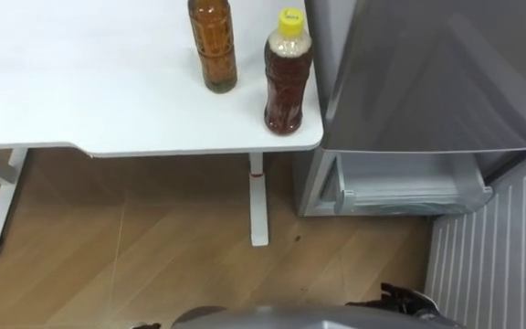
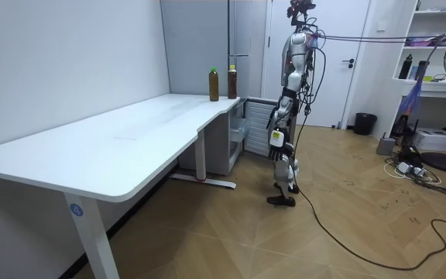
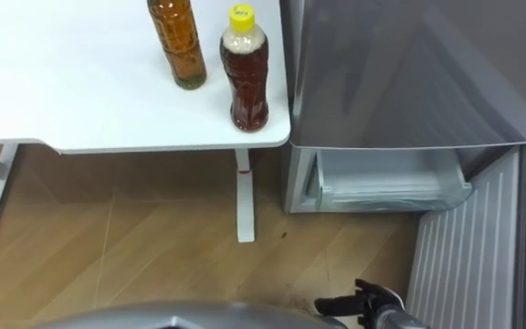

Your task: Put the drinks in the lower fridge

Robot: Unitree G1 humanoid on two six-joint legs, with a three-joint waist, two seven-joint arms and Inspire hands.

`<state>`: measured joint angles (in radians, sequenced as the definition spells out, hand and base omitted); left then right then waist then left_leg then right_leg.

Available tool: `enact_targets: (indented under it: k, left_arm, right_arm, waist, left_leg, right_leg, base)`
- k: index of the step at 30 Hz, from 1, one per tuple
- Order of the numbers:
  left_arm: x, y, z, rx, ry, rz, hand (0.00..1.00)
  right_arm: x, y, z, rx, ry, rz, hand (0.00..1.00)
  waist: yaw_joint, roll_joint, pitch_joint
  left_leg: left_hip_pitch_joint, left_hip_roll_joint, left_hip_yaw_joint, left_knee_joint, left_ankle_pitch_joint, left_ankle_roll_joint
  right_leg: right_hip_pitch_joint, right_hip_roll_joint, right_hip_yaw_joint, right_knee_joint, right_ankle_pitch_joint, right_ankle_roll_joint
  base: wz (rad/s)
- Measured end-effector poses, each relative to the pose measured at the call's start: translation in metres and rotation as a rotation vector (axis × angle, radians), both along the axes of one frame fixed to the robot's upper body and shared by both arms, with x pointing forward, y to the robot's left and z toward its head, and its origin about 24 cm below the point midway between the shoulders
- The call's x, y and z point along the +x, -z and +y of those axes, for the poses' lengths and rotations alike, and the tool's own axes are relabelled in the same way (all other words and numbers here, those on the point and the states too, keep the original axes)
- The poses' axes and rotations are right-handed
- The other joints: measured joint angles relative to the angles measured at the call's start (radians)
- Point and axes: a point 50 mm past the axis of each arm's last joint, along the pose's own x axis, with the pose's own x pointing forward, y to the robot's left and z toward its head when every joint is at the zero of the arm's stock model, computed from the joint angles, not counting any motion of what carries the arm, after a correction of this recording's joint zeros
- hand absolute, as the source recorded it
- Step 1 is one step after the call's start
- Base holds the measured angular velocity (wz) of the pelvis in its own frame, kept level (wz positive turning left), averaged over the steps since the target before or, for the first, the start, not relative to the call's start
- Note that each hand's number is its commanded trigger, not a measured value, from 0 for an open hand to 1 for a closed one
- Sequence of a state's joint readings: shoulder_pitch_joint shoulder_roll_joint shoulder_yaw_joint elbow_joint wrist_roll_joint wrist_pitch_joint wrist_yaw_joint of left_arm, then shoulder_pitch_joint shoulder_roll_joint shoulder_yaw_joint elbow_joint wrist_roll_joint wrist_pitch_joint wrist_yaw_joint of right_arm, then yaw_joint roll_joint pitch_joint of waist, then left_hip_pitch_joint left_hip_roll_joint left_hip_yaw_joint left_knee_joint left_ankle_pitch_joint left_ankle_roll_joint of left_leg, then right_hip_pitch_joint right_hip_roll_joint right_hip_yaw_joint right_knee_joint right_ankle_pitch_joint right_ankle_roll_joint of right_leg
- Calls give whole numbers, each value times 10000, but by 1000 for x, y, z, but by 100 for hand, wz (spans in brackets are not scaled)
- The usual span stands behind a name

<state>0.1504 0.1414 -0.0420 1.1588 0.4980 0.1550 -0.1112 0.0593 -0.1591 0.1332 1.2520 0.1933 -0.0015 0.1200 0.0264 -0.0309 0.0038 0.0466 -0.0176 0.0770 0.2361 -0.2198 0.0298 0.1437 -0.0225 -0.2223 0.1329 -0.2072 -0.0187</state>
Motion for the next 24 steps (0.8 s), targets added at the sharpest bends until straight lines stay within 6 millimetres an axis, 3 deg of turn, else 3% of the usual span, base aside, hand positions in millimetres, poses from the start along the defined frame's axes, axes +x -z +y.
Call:
enact_targets:
  k: [9,17,20,24]
  left_arm:
    - [4,0,1,233,-1388,-904,0]
    - [2,-3,9,794,-4318,-1909,0]
    - [7,-5,14,796,-6413,-2863,0]
    - [15,-7,17,787,-7578,-3669,0]
  right_arm:
    - [-2,0,0,-39,69,-189,0]
    - [-4,0,-1,-116,401,-192,0]
    - [-7,0,-2,-89,506,-214,0]
    - [-8,0,-2,-119,525,-209,0]
  waist:
    - [-1,63,15]
    - [-17,81,8]
    - [-4,72,22]
    - [40,56,21]
  left_leg:
    - [9,-9,-59,-23,0,0]
    - [25,-26,-72,-146,1,1]
    - [114,-58,-85,-171,2,3]
    - [224,-77,-73,-240,2,4]
  right_leg:
    - [0,-7,-3,2,0,0]
    - [5,-12,2,-6,0,0]
    - [69,-33,-6,-31,-5,9]
    - [149,-48,2,-79,-12,23]
  base:
    - [0]
    - [0]
    - [0]
    - [0]
